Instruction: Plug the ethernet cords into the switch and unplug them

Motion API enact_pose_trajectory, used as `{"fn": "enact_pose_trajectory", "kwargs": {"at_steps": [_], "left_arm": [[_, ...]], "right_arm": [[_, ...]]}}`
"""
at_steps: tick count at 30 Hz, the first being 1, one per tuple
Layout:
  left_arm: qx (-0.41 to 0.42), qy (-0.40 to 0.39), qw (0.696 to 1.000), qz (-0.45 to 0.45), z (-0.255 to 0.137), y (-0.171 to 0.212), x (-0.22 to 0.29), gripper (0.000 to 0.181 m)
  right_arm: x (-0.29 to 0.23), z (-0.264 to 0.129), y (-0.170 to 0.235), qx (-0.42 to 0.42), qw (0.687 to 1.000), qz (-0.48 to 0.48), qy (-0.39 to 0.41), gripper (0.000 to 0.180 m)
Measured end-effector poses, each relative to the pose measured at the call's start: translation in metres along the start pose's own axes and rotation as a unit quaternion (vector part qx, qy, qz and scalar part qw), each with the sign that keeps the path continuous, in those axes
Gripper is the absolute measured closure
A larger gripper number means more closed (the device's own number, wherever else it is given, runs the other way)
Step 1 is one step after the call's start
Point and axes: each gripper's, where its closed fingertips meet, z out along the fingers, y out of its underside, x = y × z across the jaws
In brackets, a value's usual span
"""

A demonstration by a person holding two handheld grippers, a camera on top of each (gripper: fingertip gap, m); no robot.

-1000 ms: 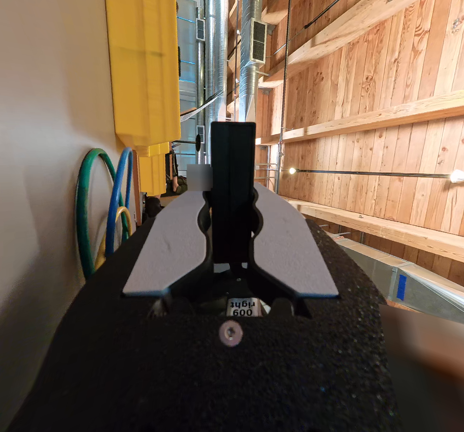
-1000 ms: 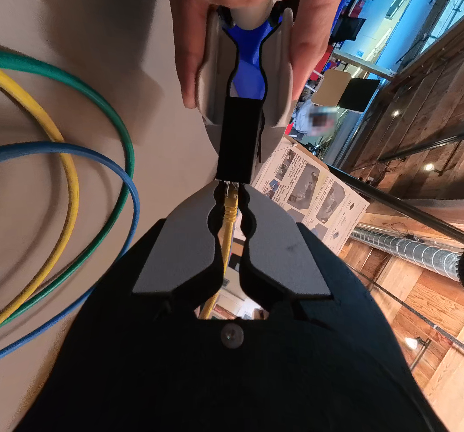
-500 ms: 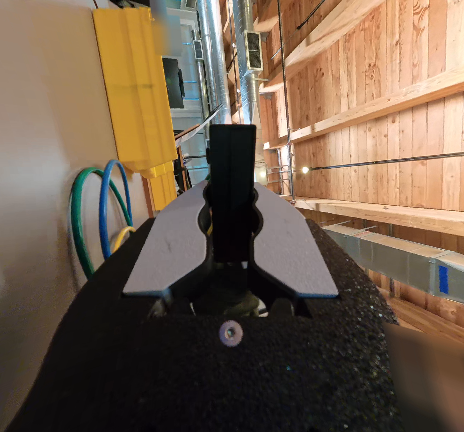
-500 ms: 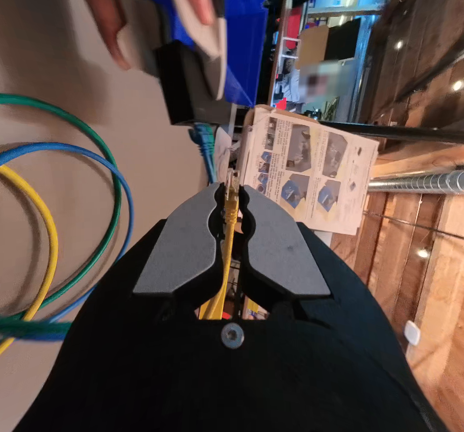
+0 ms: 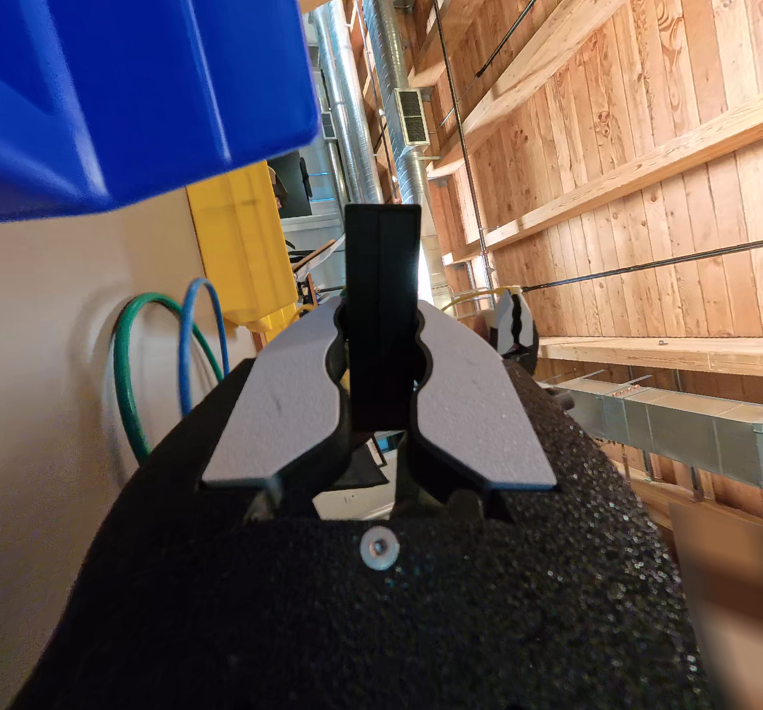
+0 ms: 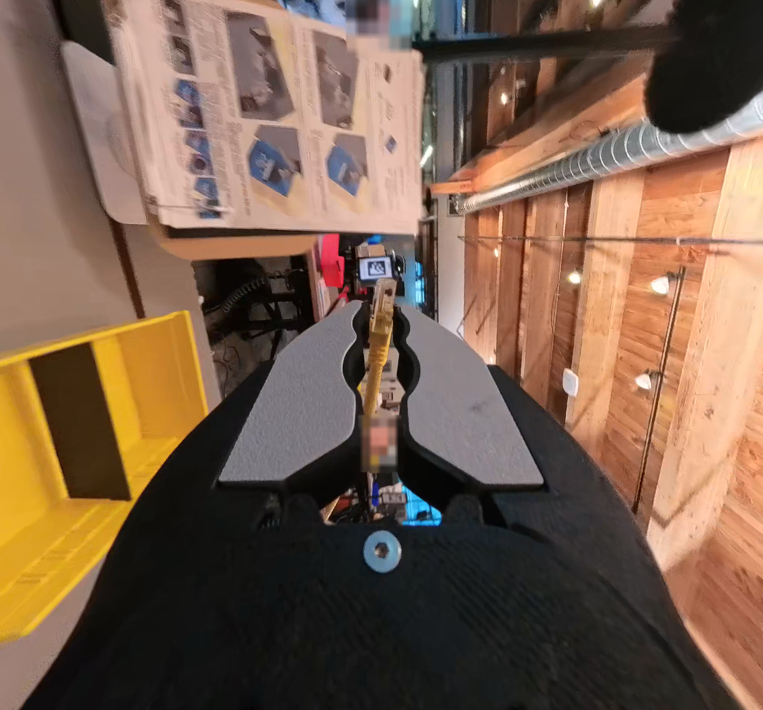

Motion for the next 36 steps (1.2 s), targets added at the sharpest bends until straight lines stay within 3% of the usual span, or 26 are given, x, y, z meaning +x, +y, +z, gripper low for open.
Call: {"fn": "enact_pose_trajectory", "kwargs": {"at_steps": [5,10,18,25,29,31,36], "left_arm": [[0.001,-0.003,1.000,-0.001,-0.001,-0.003,-0.006,0.153],[-0.015,-0.007,1.000,-0.004,0.004,0.005,-0.012,0.153],[-0.028,-0.017,0.999,0.003,0.006,0.010,-0.020,0.153],[-0.032,-0.020,0.999,0.013,0.006,0.009,-0.021,0.153],[-0.034,-0.024,0.999,0.018,0.006,0.010,-0.023,0.153],[-0.034,-0.025,0.999,0.019,0.006,0.010,-0.024,0.153],[-0.035,-0.029,0.999,0.022,0.006,0.010,-0.025,0.153]], "right_arm": [[0.059,0.015,0.046,-0.026,0.998,0.042,0.032,0.169],[0.060,0.053,0.080,-0.061,0.996,0.051,0.034,0.168],[-0.084,0.102,0.131,-0.113,0.989,-0.010,-0.091,0.169],[-0.182,0.092,0.146,-0.100,0.976,-0.013,-0.192,0.169],[-0.221,0.081,0.142,-0.076,0.957,0.047,-0.277,0.168],[-0.245,0.074,0.140,-0.080,0.932,0.083,-0.345,0.168],[-0.283,0.078,0.140,-0.087,0.909,0.051,-0.405,0.168]]}}
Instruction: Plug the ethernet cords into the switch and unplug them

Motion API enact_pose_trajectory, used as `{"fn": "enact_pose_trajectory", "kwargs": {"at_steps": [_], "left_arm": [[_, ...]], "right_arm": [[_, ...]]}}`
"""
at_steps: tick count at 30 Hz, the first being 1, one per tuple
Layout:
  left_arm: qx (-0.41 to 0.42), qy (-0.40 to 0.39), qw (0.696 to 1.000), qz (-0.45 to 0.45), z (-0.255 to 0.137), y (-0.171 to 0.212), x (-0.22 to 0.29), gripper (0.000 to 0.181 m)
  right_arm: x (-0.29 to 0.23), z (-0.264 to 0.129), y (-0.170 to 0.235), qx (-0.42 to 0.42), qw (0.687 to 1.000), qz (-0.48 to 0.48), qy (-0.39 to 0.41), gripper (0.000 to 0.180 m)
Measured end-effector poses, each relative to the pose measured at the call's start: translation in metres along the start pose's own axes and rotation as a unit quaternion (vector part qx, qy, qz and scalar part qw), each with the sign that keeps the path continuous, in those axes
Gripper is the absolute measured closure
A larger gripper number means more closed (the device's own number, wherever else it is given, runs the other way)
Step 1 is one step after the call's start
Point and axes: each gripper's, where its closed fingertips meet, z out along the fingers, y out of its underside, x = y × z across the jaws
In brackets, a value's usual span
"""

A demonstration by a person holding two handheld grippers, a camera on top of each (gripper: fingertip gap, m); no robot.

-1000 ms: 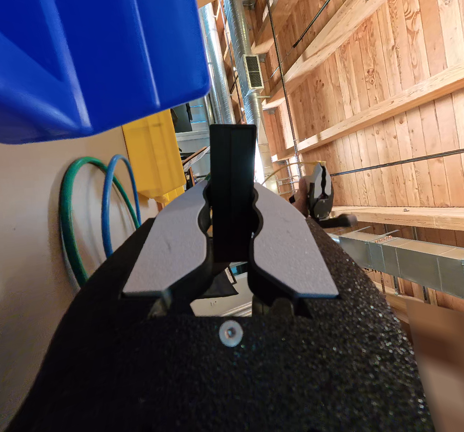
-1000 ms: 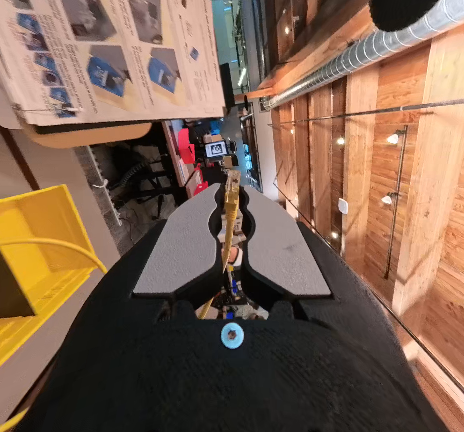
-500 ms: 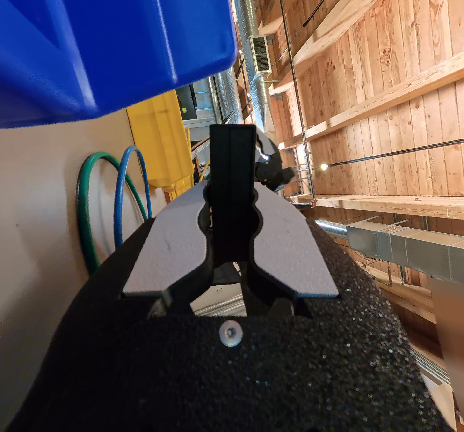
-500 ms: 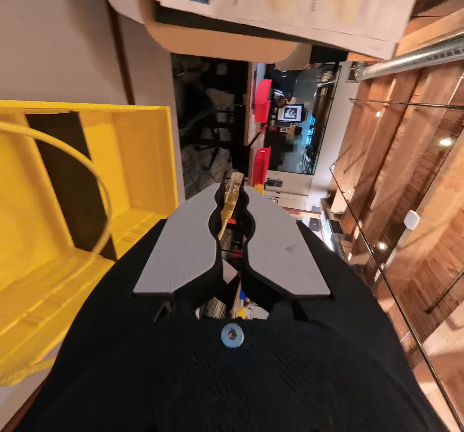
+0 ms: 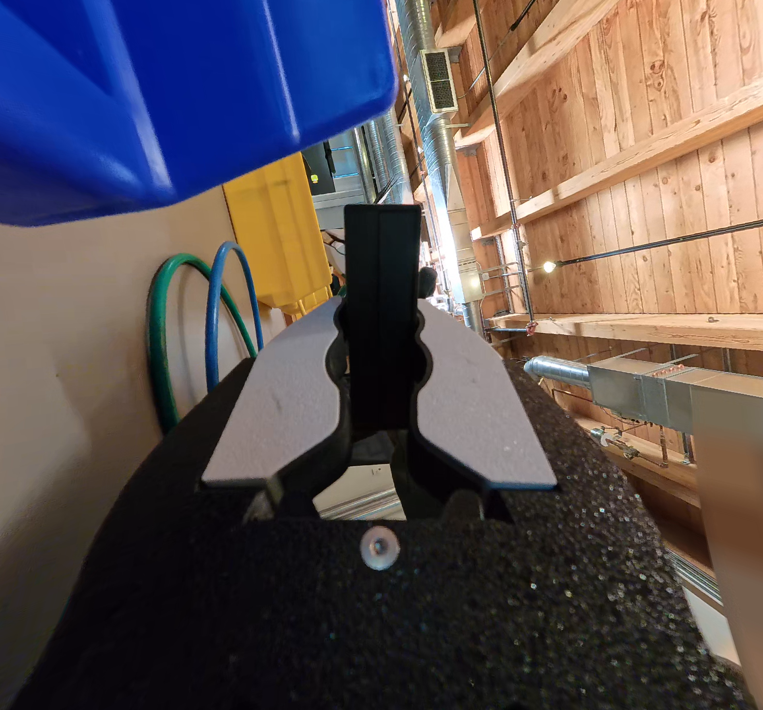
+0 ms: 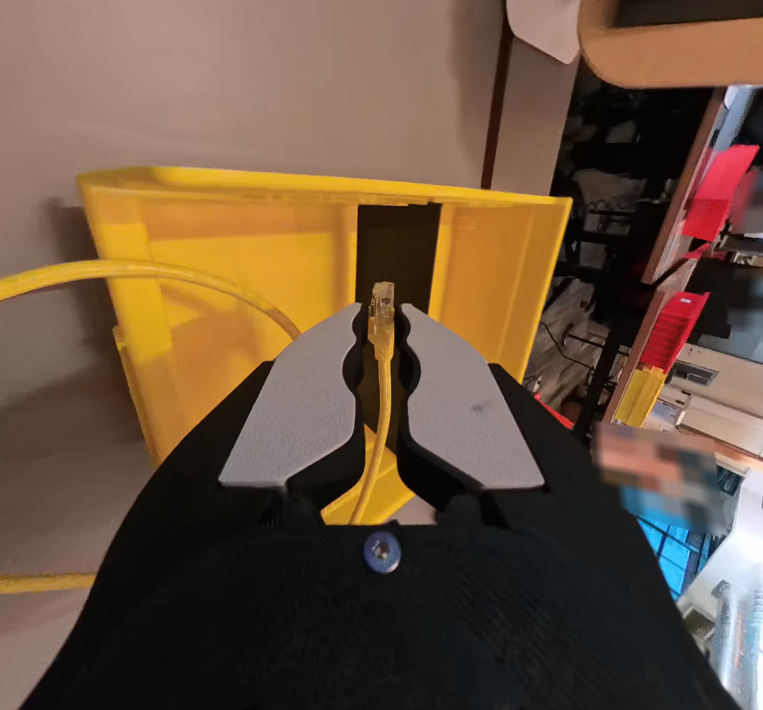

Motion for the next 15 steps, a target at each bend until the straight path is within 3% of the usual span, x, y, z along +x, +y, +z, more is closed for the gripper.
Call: {"fn": "enact_pose_trajectory", "kwargs": {"at_steps": [10,15], "left_arm": [[-0.001,-0.003,1.000,0.006,0.000,0.001,-0.002,0.152],[-0.003,-0.002,1.000,0.007,0.000,0.001,-0.002,0.152]], "right_arm": [[-0.031,0.040,0.004,-0.046,0.991,0.018,-0.125,0.160],[-0.022,0.015,0.011,-0.043,0.977,0.135,-0.157,0.117]]}}
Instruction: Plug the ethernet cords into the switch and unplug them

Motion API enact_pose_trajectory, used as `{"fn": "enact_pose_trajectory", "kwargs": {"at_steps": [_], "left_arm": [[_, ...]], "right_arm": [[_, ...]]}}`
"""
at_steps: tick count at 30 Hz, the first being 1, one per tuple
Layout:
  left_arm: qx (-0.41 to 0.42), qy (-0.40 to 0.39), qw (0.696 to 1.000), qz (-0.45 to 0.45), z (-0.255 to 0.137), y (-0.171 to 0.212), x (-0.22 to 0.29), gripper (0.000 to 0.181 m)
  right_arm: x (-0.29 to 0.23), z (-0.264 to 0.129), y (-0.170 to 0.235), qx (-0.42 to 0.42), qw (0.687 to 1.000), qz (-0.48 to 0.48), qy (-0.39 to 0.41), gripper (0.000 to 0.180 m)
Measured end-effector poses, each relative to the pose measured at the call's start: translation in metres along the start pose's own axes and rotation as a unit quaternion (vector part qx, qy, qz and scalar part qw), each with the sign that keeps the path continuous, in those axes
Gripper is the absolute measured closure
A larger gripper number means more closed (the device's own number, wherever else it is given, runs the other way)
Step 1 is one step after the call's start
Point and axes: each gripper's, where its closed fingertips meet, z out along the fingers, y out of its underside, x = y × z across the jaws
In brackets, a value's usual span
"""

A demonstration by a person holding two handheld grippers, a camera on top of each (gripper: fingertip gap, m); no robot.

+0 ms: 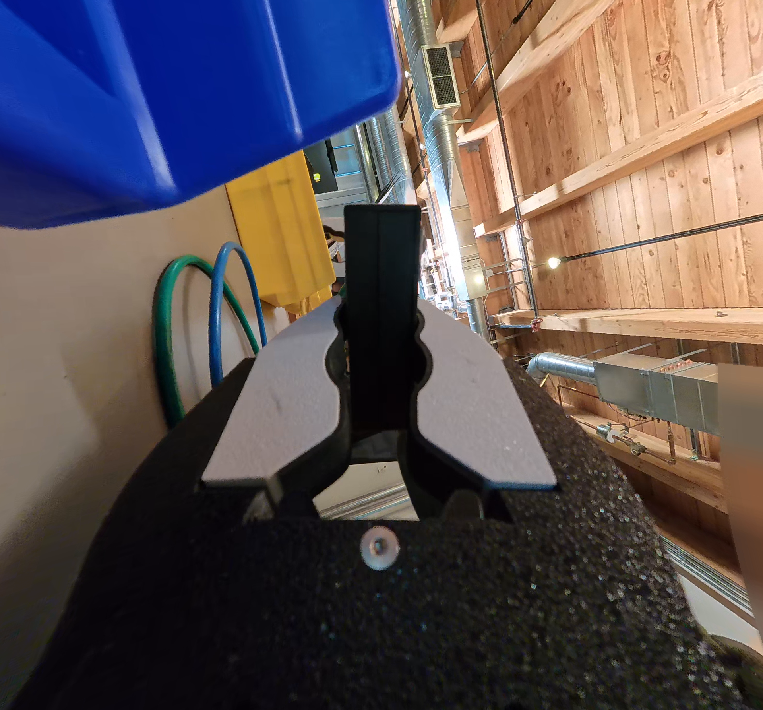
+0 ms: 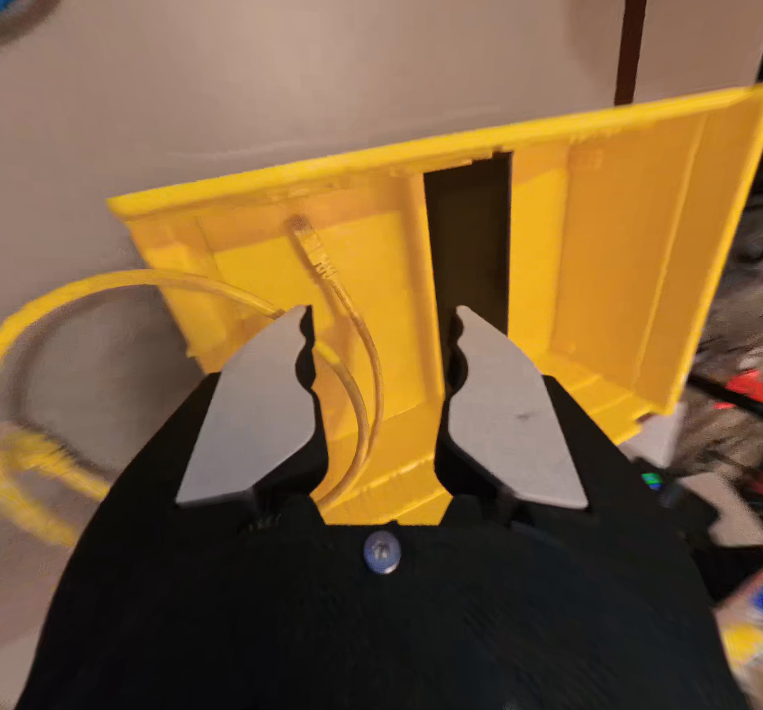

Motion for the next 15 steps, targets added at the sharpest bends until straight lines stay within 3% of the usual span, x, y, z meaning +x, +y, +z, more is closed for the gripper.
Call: {"fn": "enact_pose_trajectory", "kwargs": {"at_steps": [1,4,6,8,12,15], "left_arm": [[-0.001,0.001,1.000,0.000,0.000,0.000,0.000,0.152],[-0.001,0.001,1.000,0.001,0.000,0.000,0.000,0.153],[-0.002,-0.001,1.000,0.004,0.000,0.001,-0.001,0.153],[-0.004,0.002,1.000,0.003,0.000,0.001,0.000,0.153],[-0.005,0.002,1.000,0.003,0.001,0.001,0.000,0.153],[-0.009,0.001,1.000,0.005,0.002,0.003,-0.001,0.153]], "right_arm": [[-0.004,-0.009,0.003,0.002,0.999,0.038,-0.026,0.108],[-0.014,-0.043,0.014,0.012,0.977,0.193,-0.086,0.101],[-0.021,-0.060,0.022,0.053,0.965,0.240,-0.090,0.104],[-0.037,-0.072,0.058,0.002,0.949,0.302,-0.084,0.107],[-0.100,-0.069,0.131,-0.058,0.880,0.451,-0.136,0.112],[-0.127,-0.041,0.156,-0.034,0.828,0.540,-0.147,0.116]]}}
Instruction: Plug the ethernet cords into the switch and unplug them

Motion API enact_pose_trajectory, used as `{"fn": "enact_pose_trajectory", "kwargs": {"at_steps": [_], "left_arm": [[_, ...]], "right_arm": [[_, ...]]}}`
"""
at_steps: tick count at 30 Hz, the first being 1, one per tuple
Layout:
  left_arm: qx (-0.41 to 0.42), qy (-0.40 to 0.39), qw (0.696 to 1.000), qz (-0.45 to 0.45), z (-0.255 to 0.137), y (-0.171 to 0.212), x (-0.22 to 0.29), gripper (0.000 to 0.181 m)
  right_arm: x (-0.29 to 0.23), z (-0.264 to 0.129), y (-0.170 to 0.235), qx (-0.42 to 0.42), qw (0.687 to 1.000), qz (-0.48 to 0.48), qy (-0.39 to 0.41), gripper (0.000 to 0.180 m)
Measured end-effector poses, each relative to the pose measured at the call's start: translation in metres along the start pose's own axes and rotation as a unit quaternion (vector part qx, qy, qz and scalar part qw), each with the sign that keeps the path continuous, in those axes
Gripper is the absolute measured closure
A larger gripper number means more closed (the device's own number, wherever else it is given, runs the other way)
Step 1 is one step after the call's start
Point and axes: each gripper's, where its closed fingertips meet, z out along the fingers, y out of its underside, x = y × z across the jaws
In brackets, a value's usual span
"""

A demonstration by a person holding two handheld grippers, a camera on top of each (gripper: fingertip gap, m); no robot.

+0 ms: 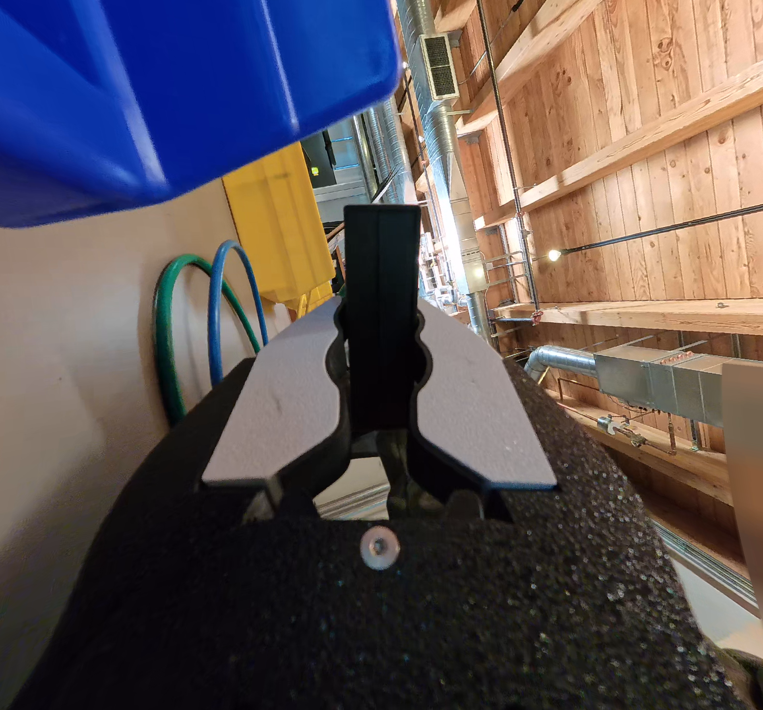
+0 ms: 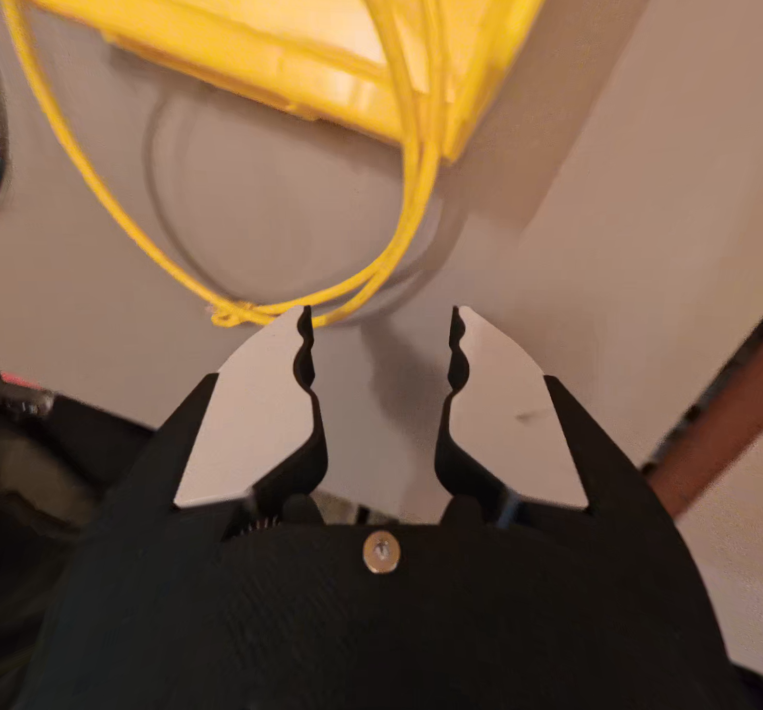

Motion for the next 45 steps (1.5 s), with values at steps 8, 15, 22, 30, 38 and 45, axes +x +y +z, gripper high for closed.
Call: {"fn": "enact_pose_trajectory", "kwargs": {"at_steps": [8,15,22,30,38,45], "left_arm": [[-0.006,-0.002,1.000,-0.001,0.003,0.004,-0.002,0.153],[-0.007,-0.004,1.000,0.004,0.003,0.004,-0.003,0.153],[-0.011,-0.001,1.000,0.005,0.005,0.006,-0.003,0.153],[-0.013,0.003,1.000,0.003,0.005,0.006,-0.001,0.153],[-0.016,0.008,1.000,0.002,0.005,0.006,0.000,0.153],[-0.018,0.009,1.000,0.003,0.005,0.007,0.000,0.153]], "right_arm": [[0.004,0.032,-0.020,0.106,0.991,0.062,-0.051,0.169],[-0.008,-0.025,-0.046,0.120,0.991,-0.043,0.027,0.174],[-0.011,-0.109,-0.134,0.109,0.935,-0.237,0.241,0.174],[-0.038,-0.094,-0.210,0.084,0.884,-0.362,0.284,0.174],[-0.025,-0.053,-0.224,0.106,0.906,-0.320,0.257,0.174],[0.010,-0.043,-0.198,0.116,0.929,-0.233,0.262,0.125]]}}
